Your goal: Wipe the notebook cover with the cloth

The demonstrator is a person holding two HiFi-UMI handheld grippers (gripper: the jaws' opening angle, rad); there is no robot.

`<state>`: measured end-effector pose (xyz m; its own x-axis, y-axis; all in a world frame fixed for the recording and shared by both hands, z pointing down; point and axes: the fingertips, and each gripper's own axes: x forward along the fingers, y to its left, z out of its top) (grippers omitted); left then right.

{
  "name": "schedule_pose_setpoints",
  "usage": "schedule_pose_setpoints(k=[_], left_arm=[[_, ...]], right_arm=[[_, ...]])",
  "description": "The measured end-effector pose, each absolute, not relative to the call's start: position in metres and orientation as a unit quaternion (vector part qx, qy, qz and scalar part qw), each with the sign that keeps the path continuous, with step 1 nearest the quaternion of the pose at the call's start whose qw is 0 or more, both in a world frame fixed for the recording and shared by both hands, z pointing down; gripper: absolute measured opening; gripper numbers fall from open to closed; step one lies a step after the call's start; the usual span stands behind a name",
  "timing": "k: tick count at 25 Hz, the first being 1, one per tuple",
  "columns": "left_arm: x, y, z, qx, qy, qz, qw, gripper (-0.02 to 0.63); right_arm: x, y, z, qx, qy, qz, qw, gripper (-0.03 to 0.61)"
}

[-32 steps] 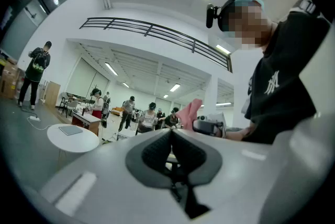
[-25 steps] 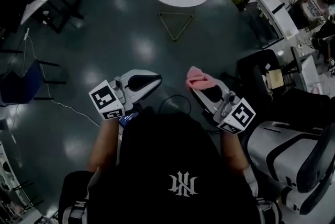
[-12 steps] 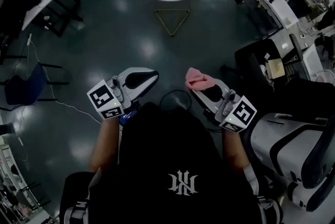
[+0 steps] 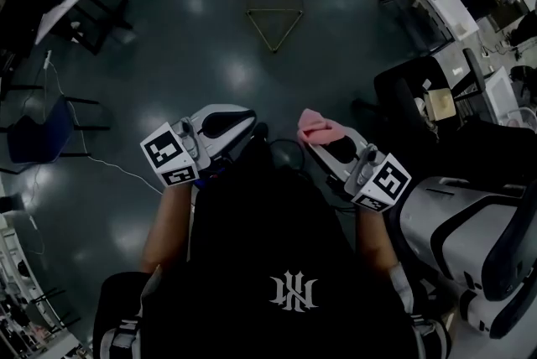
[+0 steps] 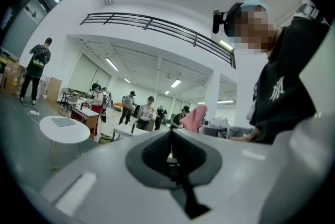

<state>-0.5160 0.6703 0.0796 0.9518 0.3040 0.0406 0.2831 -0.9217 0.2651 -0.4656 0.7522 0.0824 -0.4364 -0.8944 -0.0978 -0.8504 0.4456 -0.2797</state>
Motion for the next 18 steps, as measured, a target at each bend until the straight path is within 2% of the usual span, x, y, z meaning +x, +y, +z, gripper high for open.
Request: schedule_pose_setpoints(k=[7,18], left_arm=[[-0.491,0.670,0.078,0.973,0.179,0.039,0.138,0.003],[-0.396,0.658,0.086,0.955,0.242,0.032,0.167,0.003]], right_arm=[[-0.441,0.760,0.083,-0.551,0.821,-0.090,0.117,0.032],[-0.370,0.757,0.092,-0.602,0.783,-0.114,0.107,0.032]])
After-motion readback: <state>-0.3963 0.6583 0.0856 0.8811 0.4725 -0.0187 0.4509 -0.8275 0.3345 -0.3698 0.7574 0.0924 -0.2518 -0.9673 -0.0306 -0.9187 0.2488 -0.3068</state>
